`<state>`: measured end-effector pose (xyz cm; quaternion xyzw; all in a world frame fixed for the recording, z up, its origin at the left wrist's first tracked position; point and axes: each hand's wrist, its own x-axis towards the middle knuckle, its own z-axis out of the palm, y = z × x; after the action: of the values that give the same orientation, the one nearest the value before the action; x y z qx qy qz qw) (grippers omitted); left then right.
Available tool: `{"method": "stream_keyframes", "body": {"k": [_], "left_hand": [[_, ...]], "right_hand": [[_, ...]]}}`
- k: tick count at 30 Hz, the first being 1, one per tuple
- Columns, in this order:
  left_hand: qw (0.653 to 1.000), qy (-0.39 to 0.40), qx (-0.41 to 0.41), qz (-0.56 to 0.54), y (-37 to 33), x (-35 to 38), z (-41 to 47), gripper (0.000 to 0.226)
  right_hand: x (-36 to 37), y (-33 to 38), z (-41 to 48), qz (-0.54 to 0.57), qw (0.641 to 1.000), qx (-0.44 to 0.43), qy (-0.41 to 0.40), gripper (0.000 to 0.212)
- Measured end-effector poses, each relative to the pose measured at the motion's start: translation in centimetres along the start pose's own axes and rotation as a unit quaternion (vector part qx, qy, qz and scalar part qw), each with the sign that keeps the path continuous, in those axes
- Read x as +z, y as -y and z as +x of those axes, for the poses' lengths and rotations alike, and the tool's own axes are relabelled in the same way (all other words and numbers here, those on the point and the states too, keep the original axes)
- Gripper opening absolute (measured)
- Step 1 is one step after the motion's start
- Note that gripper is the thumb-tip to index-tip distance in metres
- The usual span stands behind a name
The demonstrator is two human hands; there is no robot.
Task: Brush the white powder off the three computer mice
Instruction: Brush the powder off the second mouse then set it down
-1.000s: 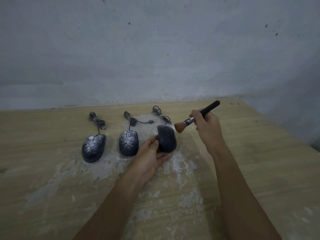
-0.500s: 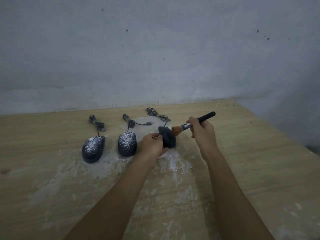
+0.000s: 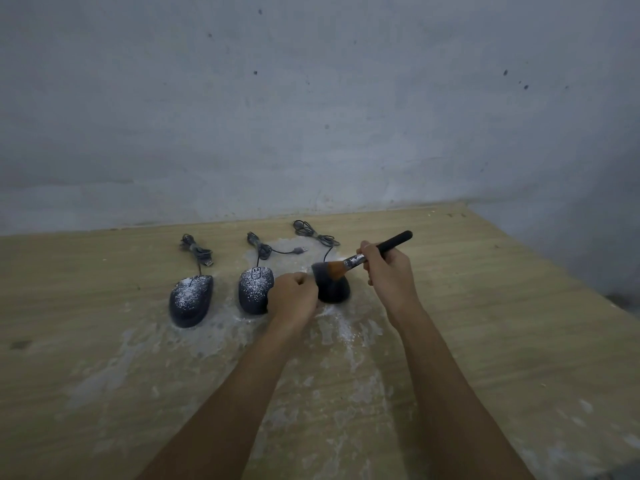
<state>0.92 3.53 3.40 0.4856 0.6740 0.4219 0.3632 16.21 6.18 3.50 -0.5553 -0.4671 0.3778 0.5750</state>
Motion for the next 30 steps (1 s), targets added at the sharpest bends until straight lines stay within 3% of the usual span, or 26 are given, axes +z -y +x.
{"method": "stream_keyframes", "body": {"k": [3, 10, 16, 21, 25, 30], "left_hand": [[0.999, -0.012, 0.033, -0.026, 0.4, -1.5, -0.5, 0.023], [0.978, -0.155, 0.140, -0.010, 3.4, -6.3, -2.2, 0.011], [0.976, -0.152, 0.103, 0.120, 5.7, -6.9, -1.7, 0.055], [0.960, -0.139, 0.037, 0.241, 5.6, -5.7, -0.6, 0.085], [0.940, -0.154, 0.022, 0.303, 5.3, -5.2, 0.1, 0.080], [0.967, -0.133, 0.020, 0.215, 4.8, -5.6, 0.6, 0.066]], "right_hand": [[0.8, 0.0, -0.8, -0.002, 1.000, 0.001, 0.008, 0.027], [4.0, -0.2, -2.8, 0.040, 0.999, -0.009, 0.022, 0.027], [5.6, -0.8, -4.1, 0.096, 0.994, -0.008, 0.043, 0.027], [7.0, -1.3, -5.0, 0.065, 0.995, -0.011, 0.075, 0.019], [7.3, -1.5, -5.4, 0.056, 0.995, -0.018, 0.077, 0.014], [7.2, -1.3, -5.3, 0.059, 0.995, -0.025, 0.072, 0.012]]}}
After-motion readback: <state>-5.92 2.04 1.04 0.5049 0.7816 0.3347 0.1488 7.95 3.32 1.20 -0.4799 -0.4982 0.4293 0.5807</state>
